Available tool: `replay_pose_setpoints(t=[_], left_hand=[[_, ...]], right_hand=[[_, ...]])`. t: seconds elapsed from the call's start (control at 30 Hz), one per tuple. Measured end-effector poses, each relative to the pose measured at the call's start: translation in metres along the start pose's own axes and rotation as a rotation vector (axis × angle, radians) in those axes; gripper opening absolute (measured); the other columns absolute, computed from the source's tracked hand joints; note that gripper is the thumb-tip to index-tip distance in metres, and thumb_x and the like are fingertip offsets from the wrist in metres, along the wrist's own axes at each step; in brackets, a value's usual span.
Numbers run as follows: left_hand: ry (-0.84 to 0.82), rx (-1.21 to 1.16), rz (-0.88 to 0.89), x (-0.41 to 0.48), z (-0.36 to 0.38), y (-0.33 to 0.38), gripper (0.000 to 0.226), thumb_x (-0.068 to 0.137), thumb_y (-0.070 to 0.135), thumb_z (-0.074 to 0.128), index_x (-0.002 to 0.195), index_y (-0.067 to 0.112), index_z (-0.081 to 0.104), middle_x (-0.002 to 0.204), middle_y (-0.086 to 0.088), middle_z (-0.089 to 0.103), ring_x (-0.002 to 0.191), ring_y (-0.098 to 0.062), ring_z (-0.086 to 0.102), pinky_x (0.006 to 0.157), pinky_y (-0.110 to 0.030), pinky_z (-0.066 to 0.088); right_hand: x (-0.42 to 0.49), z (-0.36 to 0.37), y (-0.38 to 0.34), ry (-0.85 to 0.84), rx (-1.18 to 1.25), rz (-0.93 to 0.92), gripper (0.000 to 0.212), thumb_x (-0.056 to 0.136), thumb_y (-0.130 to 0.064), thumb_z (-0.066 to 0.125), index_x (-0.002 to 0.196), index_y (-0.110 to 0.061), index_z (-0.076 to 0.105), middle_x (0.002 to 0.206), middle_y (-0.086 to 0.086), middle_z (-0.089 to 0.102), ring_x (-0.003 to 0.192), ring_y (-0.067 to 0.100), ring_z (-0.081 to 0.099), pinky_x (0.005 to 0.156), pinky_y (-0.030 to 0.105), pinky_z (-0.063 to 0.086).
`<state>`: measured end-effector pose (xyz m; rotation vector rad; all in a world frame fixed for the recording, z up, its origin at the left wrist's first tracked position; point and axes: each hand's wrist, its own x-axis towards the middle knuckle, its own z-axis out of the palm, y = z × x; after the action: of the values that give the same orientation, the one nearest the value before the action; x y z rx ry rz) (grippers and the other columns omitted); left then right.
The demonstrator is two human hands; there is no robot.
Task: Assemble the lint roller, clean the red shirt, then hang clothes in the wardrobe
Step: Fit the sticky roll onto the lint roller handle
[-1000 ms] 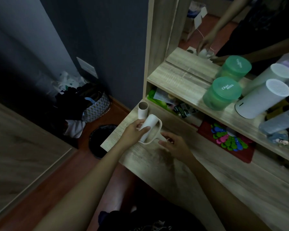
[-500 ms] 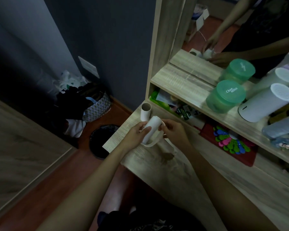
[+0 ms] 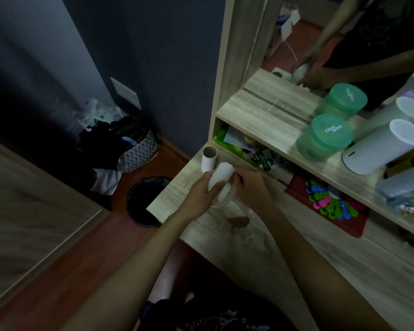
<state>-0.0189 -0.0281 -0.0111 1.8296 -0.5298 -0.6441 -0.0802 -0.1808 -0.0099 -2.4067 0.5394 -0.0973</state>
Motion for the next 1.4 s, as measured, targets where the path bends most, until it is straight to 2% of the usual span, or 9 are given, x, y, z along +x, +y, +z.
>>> replay_pose_setpoints(t=[0.2, 0.47, 0.53, 0.67, 0.8, 1.0, 1.1, 1.27, 1.4], left_hand=[[-0.012, -0.051, 0.033, -0.004, 0.000, 0.005, 0.032, 0.099, 0.025, 0.050, 0.130, 0.015, 0.047, 0.099, 0.007, 0.059, 0.077, -0.001, 0.059, 0.061, -0.011, 0.050], [-0.004, -0.065, 0.033, -0.006, 0.001, 0.007, 0.031, 0.099, 0.030, 0.049, 0.127, 0.019, 0.046, 0.096, -0.001, 0.061, 0.065, -0.003, 0.060, 0.058, -0.017, 0.051], [-0.009, -0.064, 0.032, -0.004, -0.002, 0.009, 0.033, 0.098, 0.030, 0.050, 0.128, 0.016, 0.047, 0.095, -0.001, 0.061, 0.067, -0.003, 0.061, 0.058, -0.015, 0.050], [-0.013, -0.115, -0.016, 0.003, -0.006, 0.018, 0.034, 0.097, 0.032, 0.052, 0.127, 0.017, 0.046, 0.095, 0.001, 0.061, 0.067, -0.005, 0.063, 0.056, -0.013, 0.047], [-0.028, -0.130, -0.059, 0.009, -0.005, 0.024, 0.035, 0.096, 0.037, 0.053, 0.125, 0.019, 0.046, 0.095, 0.001, 0.062, 0.072, -0.011, 0.064, 0.058, -0.020, 0.053], [-0.083, 0.003, 0.045, 0.007, -0.019, 0.016, 0.034, 0.095, 0.035, 0.056, 0.124, 0.021, 0.048, 0.108, 0.000, 0.063, 0.093, -0.011, 0.063, 0.078, -0.025, 0.051], [-0.171, 0.013, 0.116, 0.005, -0.028, 0.014, 0.047, 0.089, 0.039, 0.061, 0.129, 0.019, 0.047, 0.120, 0.003, 0.058, 0.109, -0.011, 0.058, 0.090, -0.029, 0.050], [-0.212, -0.007, 0.169, 0.002, -0.035, 0.017, 0.052, 0.087, 0.029, 0.062, 0.133, 0.012, 0.046, 0.125, -0.005, 0.055, 0.114, -0.016, 0.054, 0.094, -0.029, 0.047], [-0.230, 0.005, 0.188, 0.002, -0.037, 0.015, 0.045, 0.090, 0.015, 0.064, 0.132, 0.013, 0.048, 0.123, 0.000, 0.056, 0.111, -0.006, 0.054, 0.091, -0.020, 0.046]], right_hand=[[0.000, 0.004, 0.002, 0.031, -0.189, -0.032, 0.024, 0.097, -0.018, 0.048, 0.101, 0.000, 0.063, 0.091, 0.015, 0.068, 0.074, 0.021, 0.059, 0.070, 0.023, 0.039], [-0.005, 0.003, -0.014, 0.191, -0.098, -0.029, 0.021, 0.094, -0.009, 0.051, 0.074, -0.004, 0.058, 0.059, 0.001, 0.048, 0.044, 0.004, 0.036, 0.051, 0.019, 0.031], [-0.005, -0.001, -0.017, 0.192, -0.070, -0.039, 0.022, 0.093, -0.009, 0.052, 0.072, -0.010, 0.055, 0.058, 0.003, 0.048, 0.045, 0.002, 0.037, 0.048, 0.017, 0.031], [-0.003, -0.011, -0.017, 0.207, -0.038, -0.107, 0.021, 0.094, -0.009, 0.051, 0.076, -0.003, 0.059, 0.068, 0.014, 0.063, 0.059, 0.026, 0.061, 0.059, 0.035, 0.053], [-0.004, -0.014, -0.015, 0.211, -0.076, -0.199, 0.019, 0.095, -0.012, 0.050, 0.083, -0.004, 0.061, 0.071, 0.011, 0.065, 0.061, 0.021, 0.062, 0.061, 0.038, 0.056], [-0.013, -0.019, -0.019, 0.060, 0.119, -0.127, 0.020, 0.098, -0.018, 0.047, 0.101, -0.007, 0.063, 0.093, 0.007, 0.067, 0.080, 0.012, 0.062, 0.073, 0.015, 0.052], [-0.019, -0.026, -0.028, 0.004, 0.307, -0.016, 0.020, 0.096, -0.024, 0.052, 0.101, -0.008, 0.063, 0.092, 0.000, 0.064, 0.082, 0.013, 0.063, 0.070, 0.018, 0.053], [-0.027, -0.043, -0.045, 0.000, 0.382, -0.084, 0.005, 0.091, -0.026, 0.061, 0.094, -0.026, 0.057, 0.085, -0.016, 0.059, 0.077, -0.006, 0.057, 0.070, 0.010, 0.047], [-0.026, -0.047, -0.044, -0.026, 0.427, -0.087, 0.015, 0.085, -0.023, 0.068, 0.098, -0.015, 0.063, 0.088, -0.007, 0.064, 0.079, -0.004, 0.060, 0.070, 0.013, 0.051]])
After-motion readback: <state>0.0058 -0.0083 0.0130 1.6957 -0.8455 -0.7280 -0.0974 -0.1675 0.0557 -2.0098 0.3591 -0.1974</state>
